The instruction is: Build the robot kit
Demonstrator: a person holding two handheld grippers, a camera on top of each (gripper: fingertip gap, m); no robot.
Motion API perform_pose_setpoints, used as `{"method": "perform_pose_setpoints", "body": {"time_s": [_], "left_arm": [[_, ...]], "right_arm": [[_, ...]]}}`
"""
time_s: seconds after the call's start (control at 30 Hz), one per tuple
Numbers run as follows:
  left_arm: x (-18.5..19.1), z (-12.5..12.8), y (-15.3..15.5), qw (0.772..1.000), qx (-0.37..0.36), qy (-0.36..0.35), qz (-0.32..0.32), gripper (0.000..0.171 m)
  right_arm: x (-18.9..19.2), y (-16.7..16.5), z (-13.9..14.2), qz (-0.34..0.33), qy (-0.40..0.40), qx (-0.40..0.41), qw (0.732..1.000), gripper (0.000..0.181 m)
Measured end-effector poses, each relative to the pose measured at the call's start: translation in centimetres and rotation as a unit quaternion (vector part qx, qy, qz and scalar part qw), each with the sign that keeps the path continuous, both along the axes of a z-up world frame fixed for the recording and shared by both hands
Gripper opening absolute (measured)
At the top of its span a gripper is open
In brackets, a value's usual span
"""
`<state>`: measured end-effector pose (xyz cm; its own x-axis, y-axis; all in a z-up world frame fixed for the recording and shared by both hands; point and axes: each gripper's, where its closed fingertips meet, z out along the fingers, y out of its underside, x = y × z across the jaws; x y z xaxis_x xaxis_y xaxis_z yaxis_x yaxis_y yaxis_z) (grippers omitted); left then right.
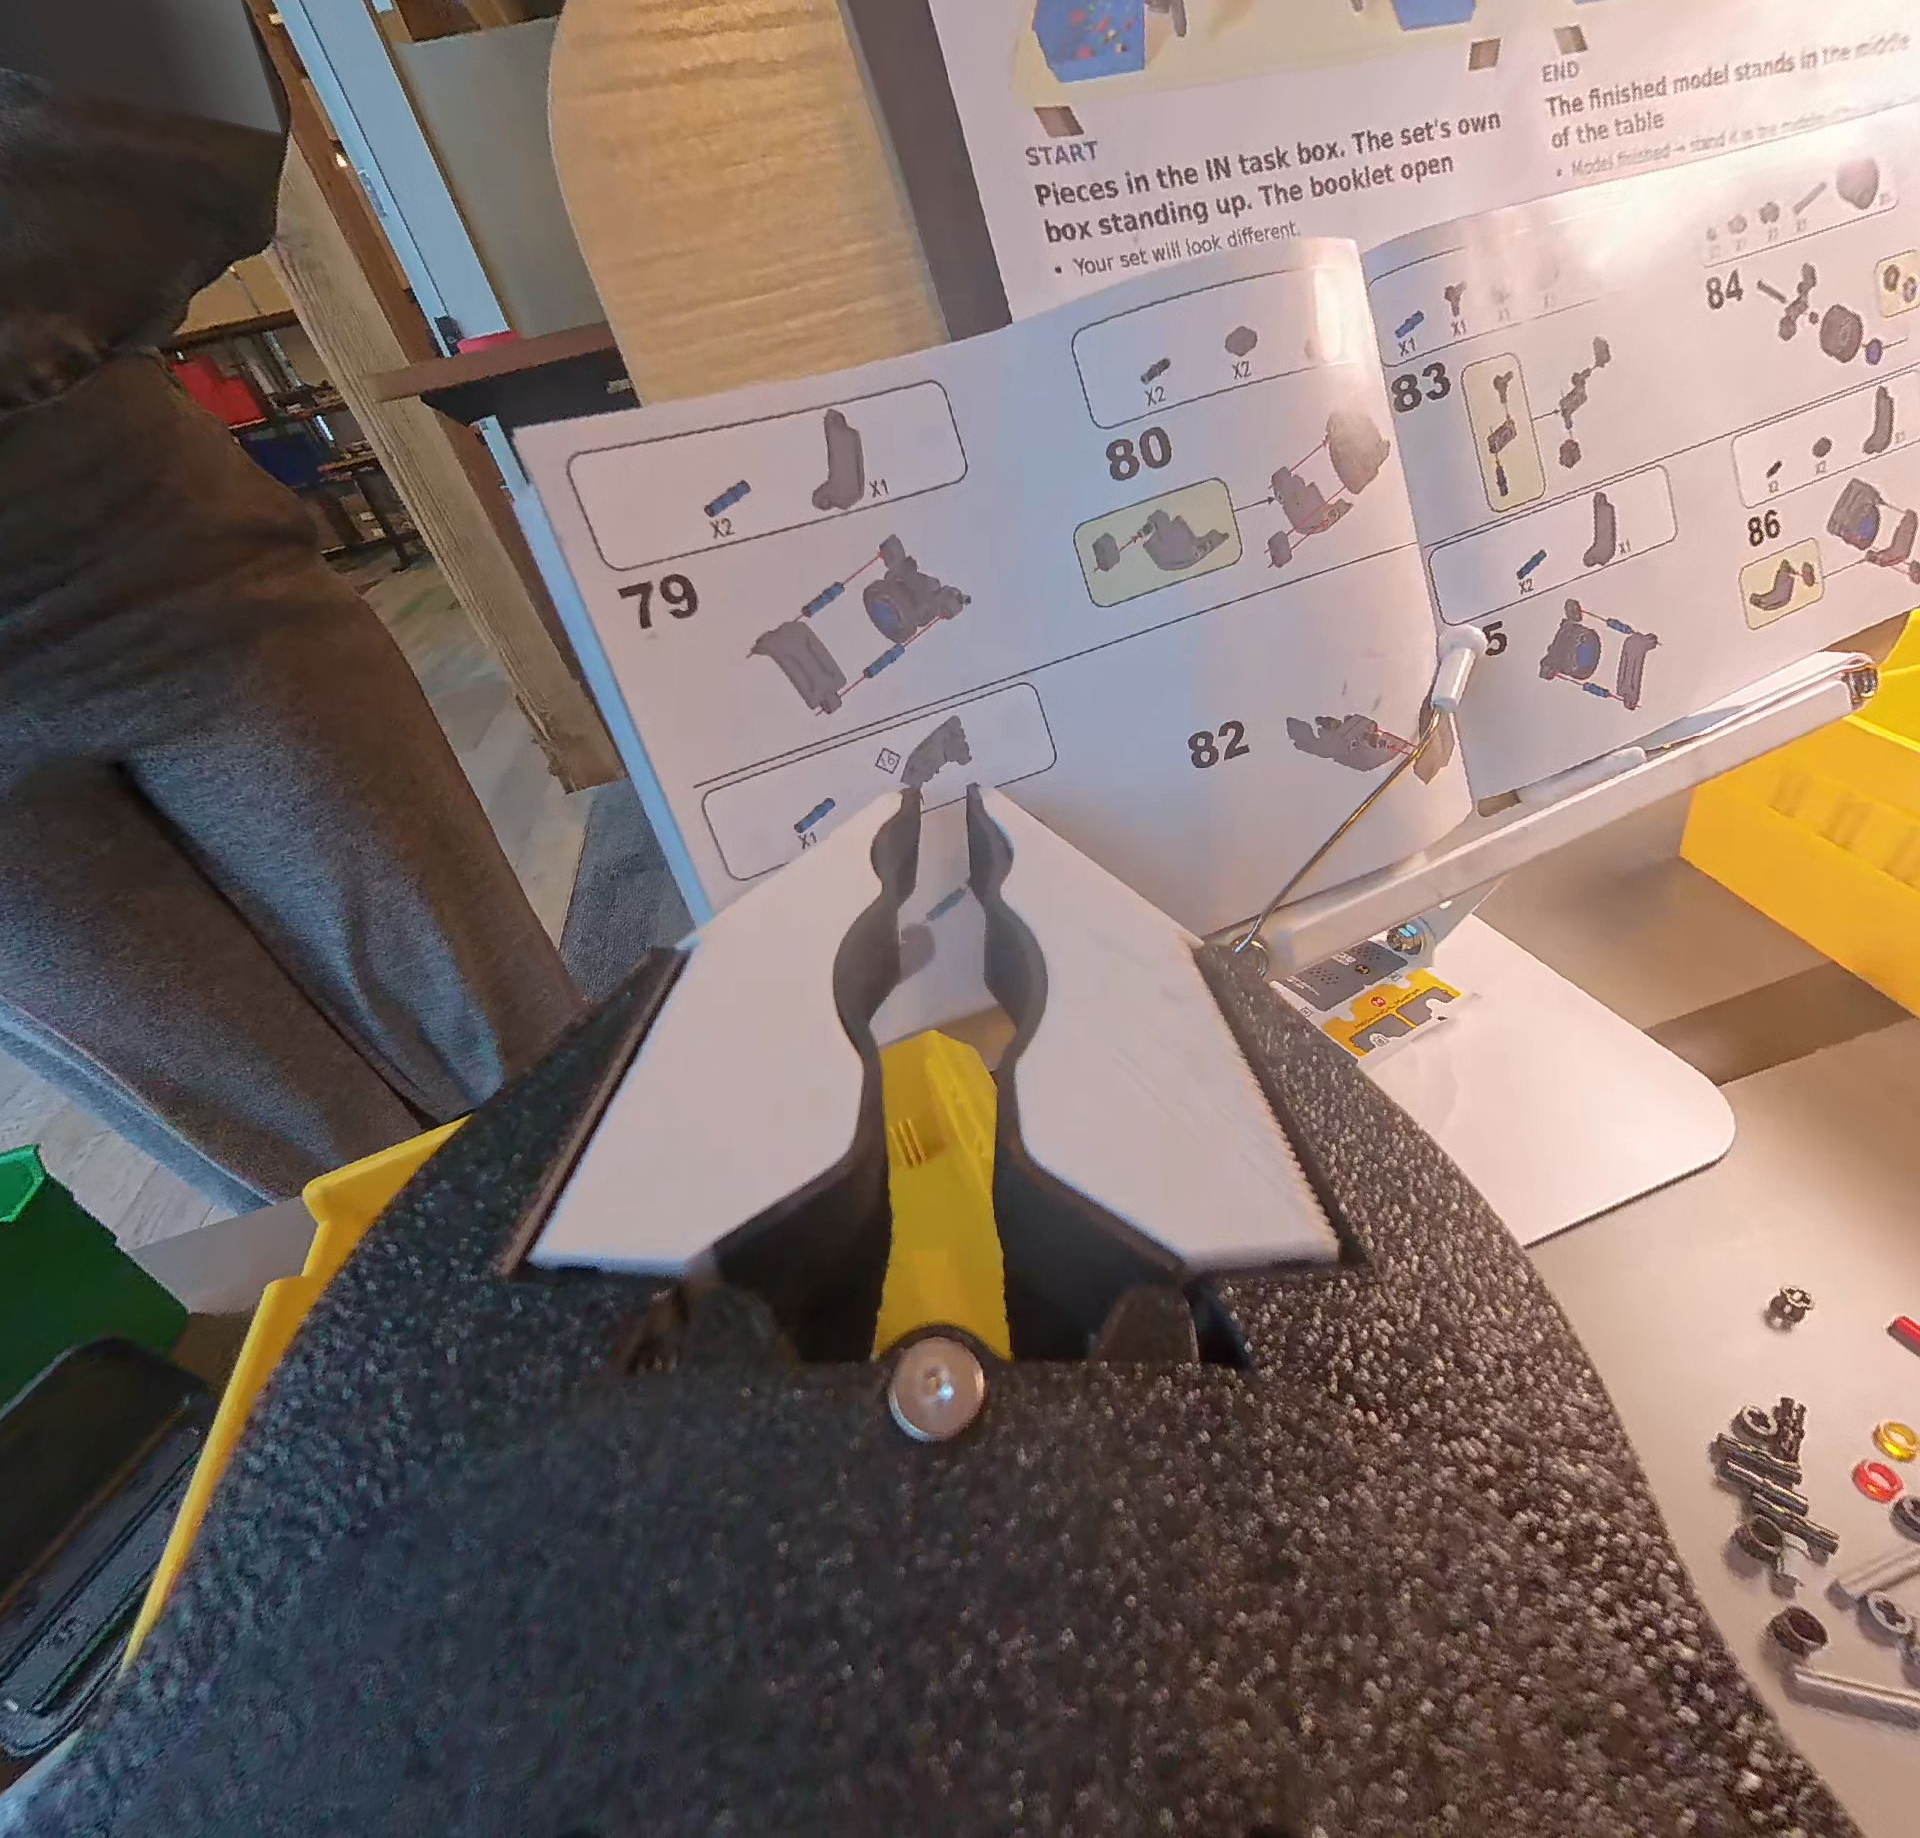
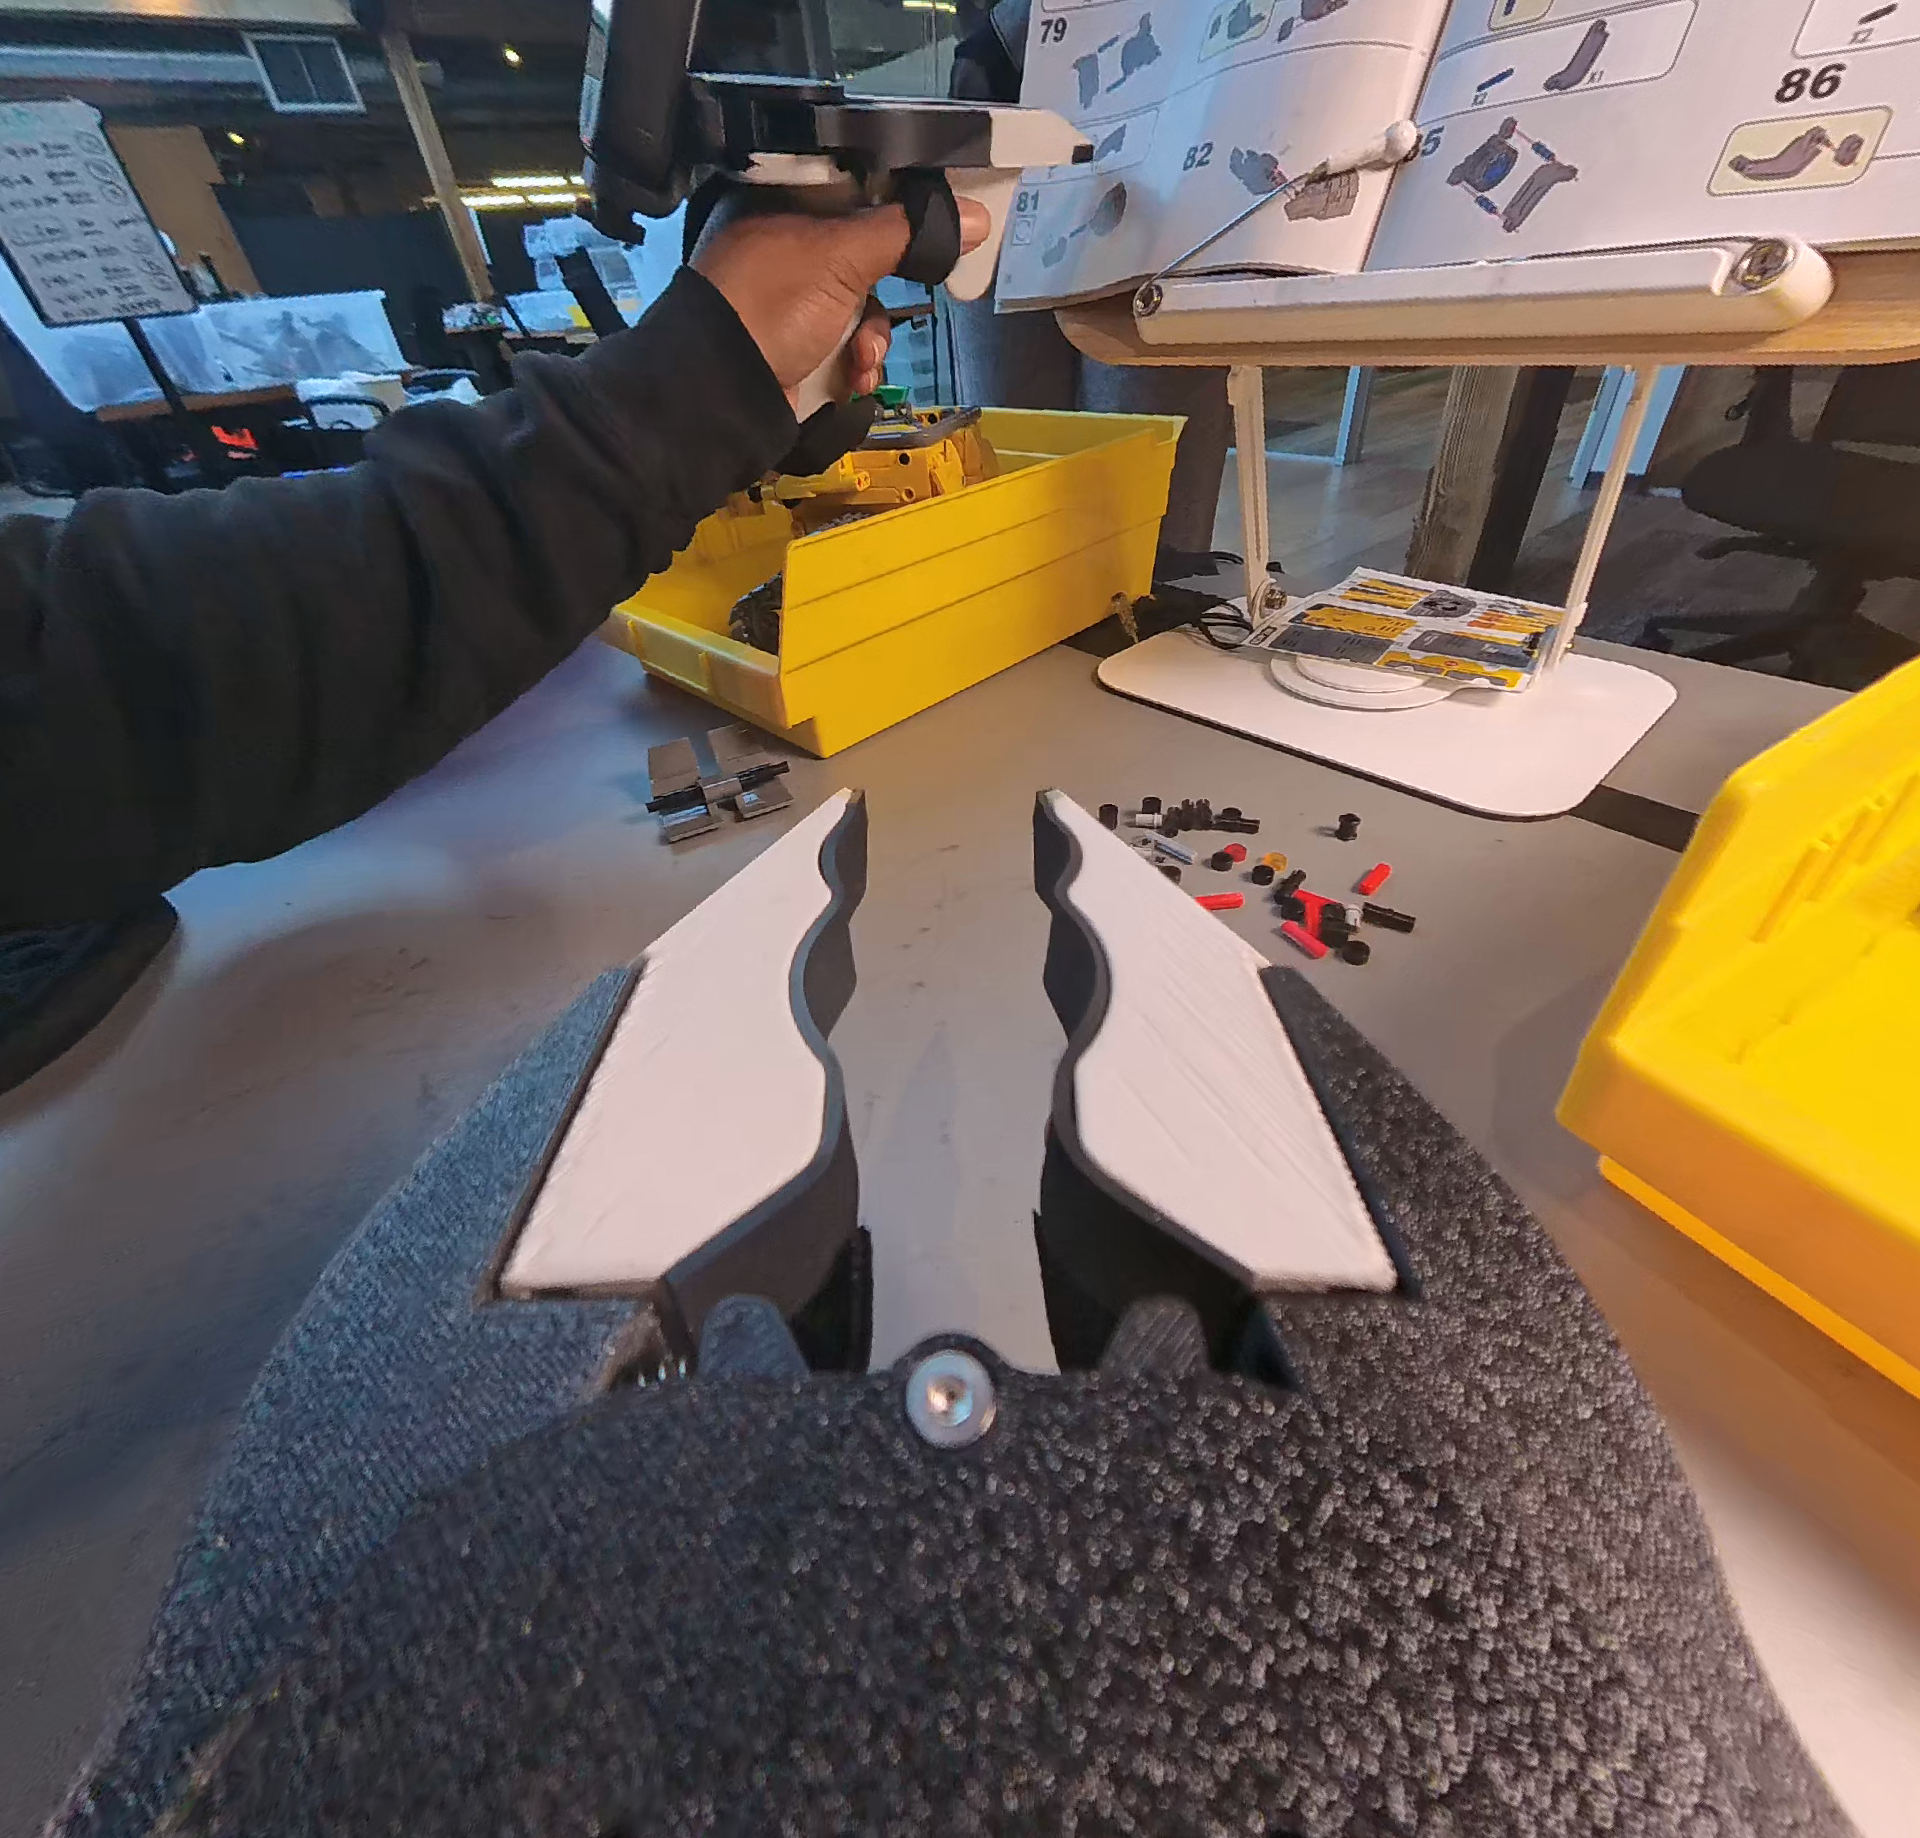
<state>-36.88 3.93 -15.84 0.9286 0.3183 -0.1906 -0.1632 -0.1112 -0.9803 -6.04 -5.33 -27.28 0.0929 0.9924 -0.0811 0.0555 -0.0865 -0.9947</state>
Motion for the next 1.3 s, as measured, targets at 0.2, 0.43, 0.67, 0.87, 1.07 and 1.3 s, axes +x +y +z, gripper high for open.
{"method": "perform_pose_setpoints", "body": {"time_s": [0.2,0.43,0.67,0.87,1.07,1.3], "left_arm": [[3.6,-0.1,-1.6,0.997,0.026,-0.034,-0.062,0.011],[12.1,-1.3,-8.3,0.984,0.024,-0.026,-0.172,0.03],[16.9,-7.7,-16.9,0.979,-0.025,-0.079,-0.187,0.053],[18.5,-10.7,-20.7,0.978,-0.039,-0.106,-0.177,0.053],[19.3,-10.2,-21.0,0.972,-0.023,-0.123,-0.2,0.051],[16.9,-10.8,-21.7,0.98,-0.041,-0.094,-0.17,0.047]], "right_arm": [[0.0,0.0,-0.1,-0.001,-0.003,0.002,1.0,0.032],[0.1,0.0,0.1,0.0,0.0,0.002,1.0,0.032],[0.3,-0.2,0.4,-0.001,-0.001,0.015,1.0,0.032],[3.0,8.8,5.2,-0.147,-0.025,0.094,0.984,0.021],[6.4,28.1,6.4,-0.323,-0.144,0.005,0.935,0.017],[6.8,35.9,-5.7,-0.385,-0.31,-0.187,0.849,0.033]]}}
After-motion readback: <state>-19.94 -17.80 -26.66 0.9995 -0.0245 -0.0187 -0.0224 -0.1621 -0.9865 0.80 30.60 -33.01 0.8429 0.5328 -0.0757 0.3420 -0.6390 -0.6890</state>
